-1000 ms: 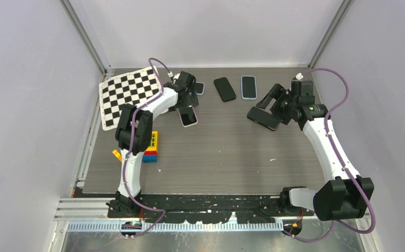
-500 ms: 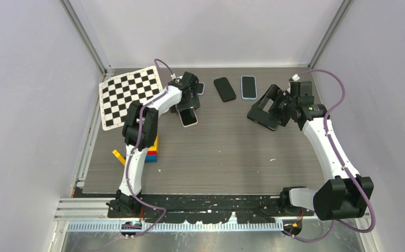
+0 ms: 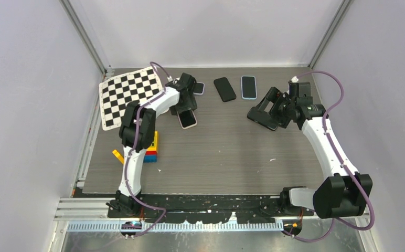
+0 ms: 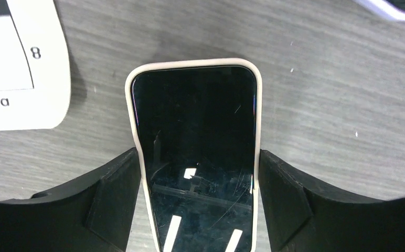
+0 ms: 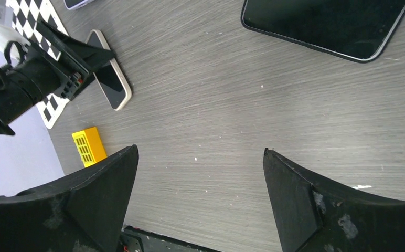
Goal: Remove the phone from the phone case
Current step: Pick up the phone at the center of the board.
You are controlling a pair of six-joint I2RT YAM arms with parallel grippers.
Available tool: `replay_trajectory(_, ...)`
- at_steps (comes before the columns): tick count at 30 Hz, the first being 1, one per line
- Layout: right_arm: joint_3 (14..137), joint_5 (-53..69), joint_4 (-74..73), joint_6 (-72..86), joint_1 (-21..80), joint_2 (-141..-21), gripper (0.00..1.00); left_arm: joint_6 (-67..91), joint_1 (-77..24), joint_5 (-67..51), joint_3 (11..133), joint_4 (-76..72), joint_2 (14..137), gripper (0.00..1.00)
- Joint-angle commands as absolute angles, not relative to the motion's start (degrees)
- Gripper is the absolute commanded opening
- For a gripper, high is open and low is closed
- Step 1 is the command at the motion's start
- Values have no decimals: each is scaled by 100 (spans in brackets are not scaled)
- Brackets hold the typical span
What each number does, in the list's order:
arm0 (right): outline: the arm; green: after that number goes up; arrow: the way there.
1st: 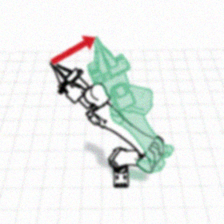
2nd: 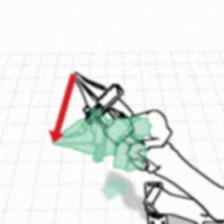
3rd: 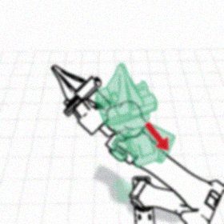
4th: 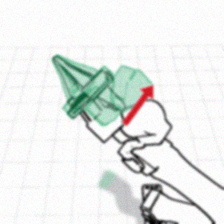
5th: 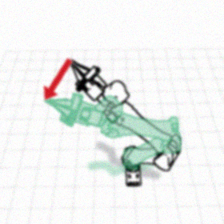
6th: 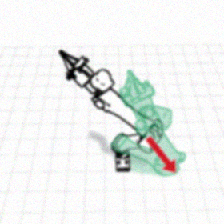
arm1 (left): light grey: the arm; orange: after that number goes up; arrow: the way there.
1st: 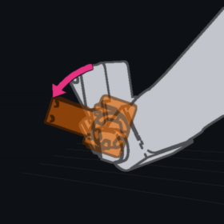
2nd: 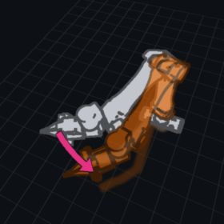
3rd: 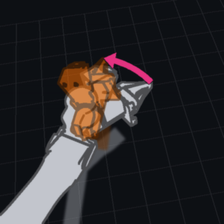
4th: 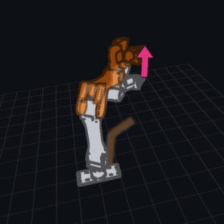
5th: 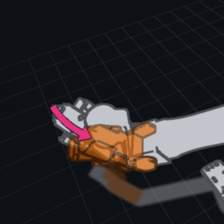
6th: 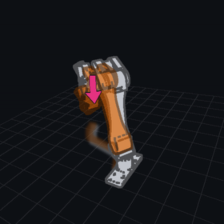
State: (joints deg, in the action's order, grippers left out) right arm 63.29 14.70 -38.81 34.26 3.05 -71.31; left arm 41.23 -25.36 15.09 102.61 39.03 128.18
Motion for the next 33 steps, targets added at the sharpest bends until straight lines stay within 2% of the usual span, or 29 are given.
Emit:
replay_trajectory(1, 6206, 1860, -3132, 3670, 346, -7250, 92, 4413, -2514, 622, 9692, 3916, 12219, 29)
replay_trajectory(3, 5990, 2083, -2687, 3901, 407, -7333, 83, 4542, -2514, 282, 9423, 3767, 11963, 23)
replay_trajectory(4, 5868, 2158, -2569, 3981, 441, -7371, 79, 4596, -2514, 89, 9266, 3662, 11837, 16)
replay_trajectory(6, 5712, 2410, -2188, 4104, 640, -7509, 77, 4762, -2520, -367, 8899, 3412, 11566, 7)
replay_trajectory(9, 5536, 2385, -1561, 4046, 1143, -7713, 76, 5225, -2563, -782, 8255, 2960, 11092, 0)
replay_trajectory(17, 5269, 2275, -337, 3894, 2369, -8338, 80, 6084, -2654, -1408, 7070, 1964, 10339, 0)
replay_trajectory(24, 5732, 2113, -469, 3939, 3236, -9174, 77, 6102, -2768, -1539, 6761, 1636, 9909, 0)
replay_trajectory(28, 5854, 2200, -237, 4129, 3345, -9490, 67, 6069, -2790, -1736, 6706, 1523, 9827, 0)
replay_trajectory(33, 5960, 2393, 284, 4505, 3386, -9763, 38, 6069, -2802, -1843, 6636, 1503, 9778, 0)
